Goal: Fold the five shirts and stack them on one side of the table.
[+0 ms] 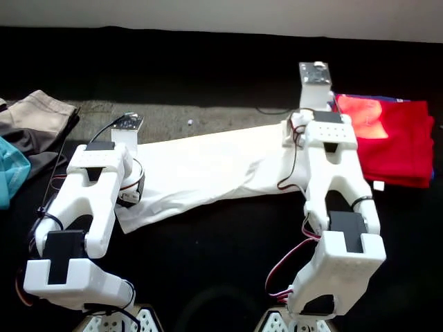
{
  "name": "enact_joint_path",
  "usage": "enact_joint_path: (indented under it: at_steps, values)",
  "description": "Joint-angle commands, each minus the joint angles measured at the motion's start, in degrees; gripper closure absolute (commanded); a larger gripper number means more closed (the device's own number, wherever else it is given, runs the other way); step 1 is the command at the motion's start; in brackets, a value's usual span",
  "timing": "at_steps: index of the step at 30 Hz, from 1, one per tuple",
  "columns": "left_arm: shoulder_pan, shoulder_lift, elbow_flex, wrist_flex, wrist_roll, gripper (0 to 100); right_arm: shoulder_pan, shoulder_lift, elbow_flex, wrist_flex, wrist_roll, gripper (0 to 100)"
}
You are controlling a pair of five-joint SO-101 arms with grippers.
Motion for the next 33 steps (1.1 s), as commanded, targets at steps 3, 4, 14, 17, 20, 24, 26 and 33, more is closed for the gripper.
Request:
enact_joint_path:
  at_steps: [3,4,14,17,20,24,26,33]
  values:
    - [0.75,0.66,0.31,-1.23,0.18,99,1.54,-4.88,-4.44,8.13,-1.67,81.8]
    - [0.75,0.66,0.31,-1.23,0.18,99,1.45,-5.93,-4.44,10.68,-1.67,81.8]
    - [0.75,0.31,0.04,-0.97,0.18,99,-7.43,-12.09,-4.44,26.59,3.08,95.8]
    - [0.75,-1.63,0.22,1.14,0.26,99,-14.55,-12.7,-4.44,28.35,4.48,95.8]
    - [0.75,-7.08,0.13,6.15,0.26,99,-20.26,-11.91,-4.44,24.66,4.4,95.8]
    - [0.31,-18.24,0.4,11.87,0.26,99,-26.24,-7.78,-4.44,17.27,4.4,96.1]
    - [-0.57,-23.6,0.48,14.51,0.18,99,-29.05,-5.14,-4.44,15.6,4.4,96.1]
    - [-8.13,-31.6,0.48,17.49,0.18,99,-36.18,-0.31,-4.53,13.85,4.31,96.1]
